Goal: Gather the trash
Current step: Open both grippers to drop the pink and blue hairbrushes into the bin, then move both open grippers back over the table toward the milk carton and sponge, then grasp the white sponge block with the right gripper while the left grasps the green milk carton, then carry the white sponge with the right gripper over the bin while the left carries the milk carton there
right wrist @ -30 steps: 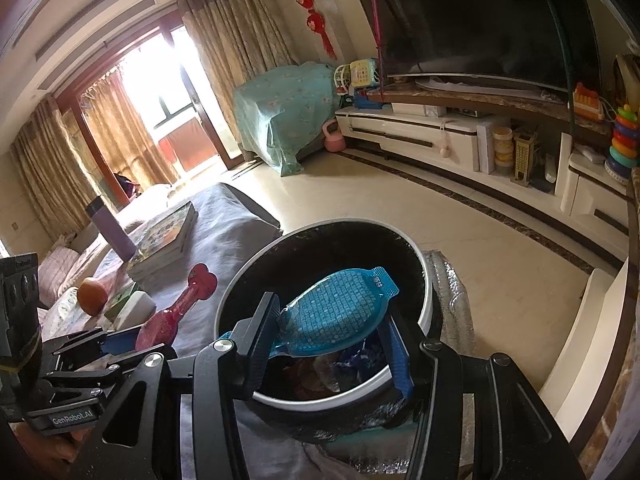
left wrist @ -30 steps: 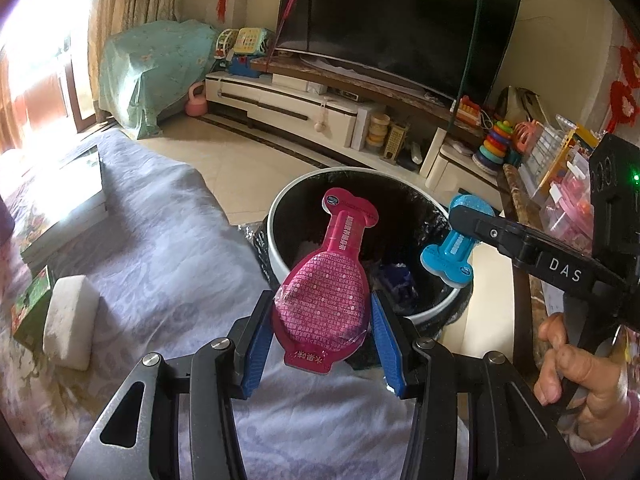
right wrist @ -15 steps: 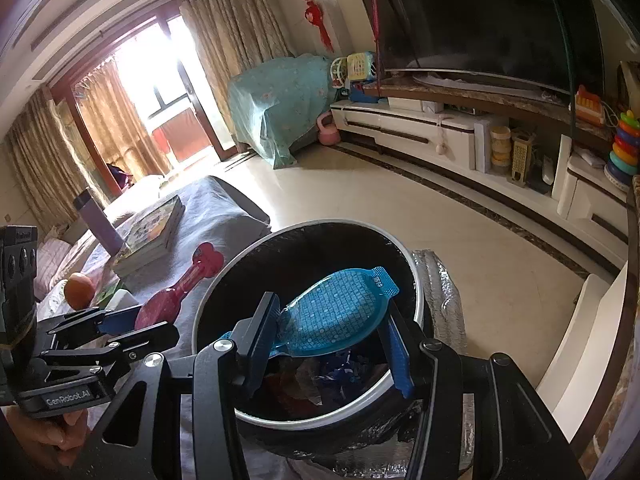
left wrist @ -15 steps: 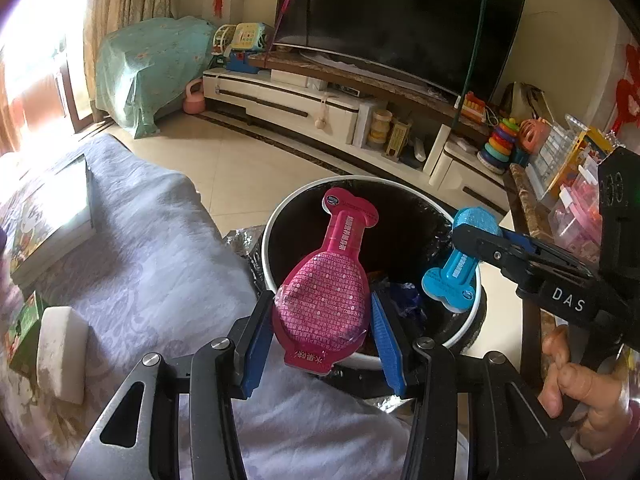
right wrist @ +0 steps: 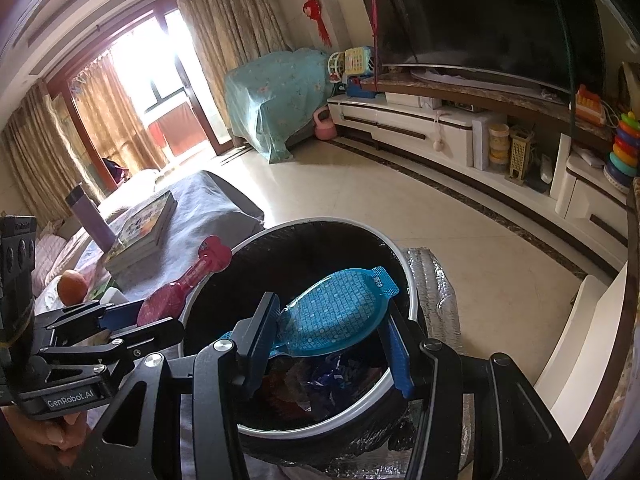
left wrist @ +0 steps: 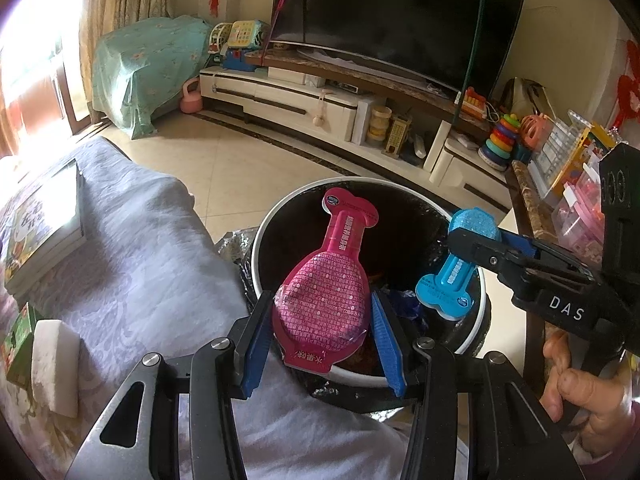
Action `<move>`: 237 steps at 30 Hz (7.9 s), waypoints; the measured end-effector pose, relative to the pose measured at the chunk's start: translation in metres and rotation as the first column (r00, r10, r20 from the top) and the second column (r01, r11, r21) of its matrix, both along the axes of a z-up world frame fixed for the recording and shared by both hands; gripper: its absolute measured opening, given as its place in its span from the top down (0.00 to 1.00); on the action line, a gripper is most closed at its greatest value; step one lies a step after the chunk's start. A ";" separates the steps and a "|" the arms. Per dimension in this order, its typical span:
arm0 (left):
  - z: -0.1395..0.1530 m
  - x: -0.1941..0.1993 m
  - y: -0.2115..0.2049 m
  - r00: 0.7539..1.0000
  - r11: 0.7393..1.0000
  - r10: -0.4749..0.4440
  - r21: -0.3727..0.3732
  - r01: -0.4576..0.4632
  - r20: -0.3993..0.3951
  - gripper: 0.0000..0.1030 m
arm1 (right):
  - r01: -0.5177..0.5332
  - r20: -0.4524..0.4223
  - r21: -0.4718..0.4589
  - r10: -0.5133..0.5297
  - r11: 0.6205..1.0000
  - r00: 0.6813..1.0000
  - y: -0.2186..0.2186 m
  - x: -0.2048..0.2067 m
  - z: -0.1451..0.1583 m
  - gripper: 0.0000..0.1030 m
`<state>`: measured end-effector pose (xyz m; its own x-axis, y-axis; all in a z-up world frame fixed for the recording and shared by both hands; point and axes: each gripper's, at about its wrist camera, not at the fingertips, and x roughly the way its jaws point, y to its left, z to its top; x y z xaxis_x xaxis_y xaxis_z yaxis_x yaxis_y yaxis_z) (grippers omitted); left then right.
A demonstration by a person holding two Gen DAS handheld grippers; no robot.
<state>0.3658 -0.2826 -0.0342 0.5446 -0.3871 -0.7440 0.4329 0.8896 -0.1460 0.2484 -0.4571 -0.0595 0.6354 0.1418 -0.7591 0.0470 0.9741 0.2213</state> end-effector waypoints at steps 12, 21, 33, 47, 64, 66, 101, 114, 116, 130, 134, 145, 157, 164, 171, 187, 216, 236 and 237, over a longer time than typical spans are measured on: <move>-0.003 0.009 -0.008 1.000 1.000 -0.007 0.003 0.007 -0.025 0.55 | -0.019 -0.026 -0.016 0.018 1.000 0.999 0.006 0.009 -0.004 0.48; -0.002 0.003 0.001 1.000 1.000 0.014 -0.020 -0.015 -0.020 0.43 | -0.002 -0.015 -0.002 0.002 1.000 1.000 0.005 0.006 0.001 0.44; -0.015 -0.053 0.063 0.995 0.993 0.094 -0.073 -0.097 -0.040 0.40 | -0.057 0.034 0.066 0.055 0.996 0.998 0.047 -0.026 0.014 0.22; -0.016 -0.122 0.173 0.961 0.957 0.270 -0.095 -0.274 -0.052 0.38 | -0.157 0.038 0.117 0.154 0.981 0.987 0.122 -0.048 0.010 0.09; -0.012 -0.160 0.270 0.893 0.889 0.447 -0.081 -0.451 -0.056 0.36 | -0.267 -0.028 0.164 0.275 0.950 0.961 0.220 -0.049 -0.020 0.08; -0.010 -0.161 0.277 0.886 0.882 0.461 -0.078 -0.464 -0.053 0.36 | -0.275 -0.034 0.171 0.284 0.946 0.958 0.230 -0.046 -0.023 0.08; -0.053 0.023 0.281 0.973 0.967 0.230 0.112 -0.227 -0.017 0.23 | -0.318 -0.081 0.173 0.335 0.932 0.939 0.275 0.023 -0.051 0.45; -0.054 0.019 0.249 0.979 0.973 0.201 0.107 -0.203 0.023 0.48 | -0.263 -0.073 0.185 0.280 0.947 0.957 0.237 -0.002 -0.042 0.45; -0.051 0.007 0.247 0.975 0.970 0.224 0.101 -0.223 0.006 0.48 | -0.268 -0.070 0.178 0.284 0.947 0.956 0.237 -0.005 -0.040 0.45; -0.046 -0.116 0.230 0.899 0.903 0.428 -0.006 -0.430 -0.092 0.44 | -0.479 -0.119 0.025 0.479 0.877 0.870 0.239 -0.019 -0.042 0.39; -0.038 -0.122 0.228 0.912 0.914 0.404 0.007 -0.405 -0.071 0.33 | -0.416 -0.119 0.078 0.423 0.906 0.898 0.226 -0.025 -0.040 0.23; -0.040 -0.107 0.229 0.936 0.934 0.352 0.072 -0.350 -0.023 0.33 | -0.276 -0.100 0.103 0.286 0.956 0.953 0.233 -0.030 -0.046 0.23; -0.039 -0.108 0.215 0.939 0.939 0.343 0.035 -0.342 -0.037 0.49 | -0.248 -0.097 0.117 0.260 0.962 0.961 0.222 -0.034 -0.047 0.50; -0.025 -0.125 0.192 0.948 0.948 0.318 0.031 -0.317 -0.010 0.49 | -0.252 -0.050 0.149 0.262 0.956 0.964 0.208 -0.049 -0.030 0.50; -0.013 -0.135 0.173 0.959 0.959 0.283 0.027 -0.284 0.014 0.50 | -0.241 -0.018 0.164 0.247 0.957 0.969 0.189 -0.061 -0.016 0.50; 0.008 -0.143 0.138 0.976 0.977 0.211 0.022 -0.213 0.048 0.50 | -0.188 0.026 0.177 0.186 0.966 0.982 0.149 -0.081 0.003 0.50; 0.023 -0.124 0.072 0.993 0.996 0.082 0.036 -0.085 0.091 0.50 | -0.035 0.061 0.153 0.026 0.988 0.998 0.065 -0.084 0.020 0.50; 0.022 -0.099 0.052 0.994 0.998 0.057 0.035 -0.060 0.096 0.50 | 0.000 0.052 0.152 -0.008 0.988 0.999 0.040 -0.071 0.016 0.50; 0.023 -0.098 0.051 0.994 0.998 0.056 0.035 -0.059 0.096 0.50 | 0.000 0.051 0.151 -0.008 0.989 0.999 0.039 -0.069 0.016 0.50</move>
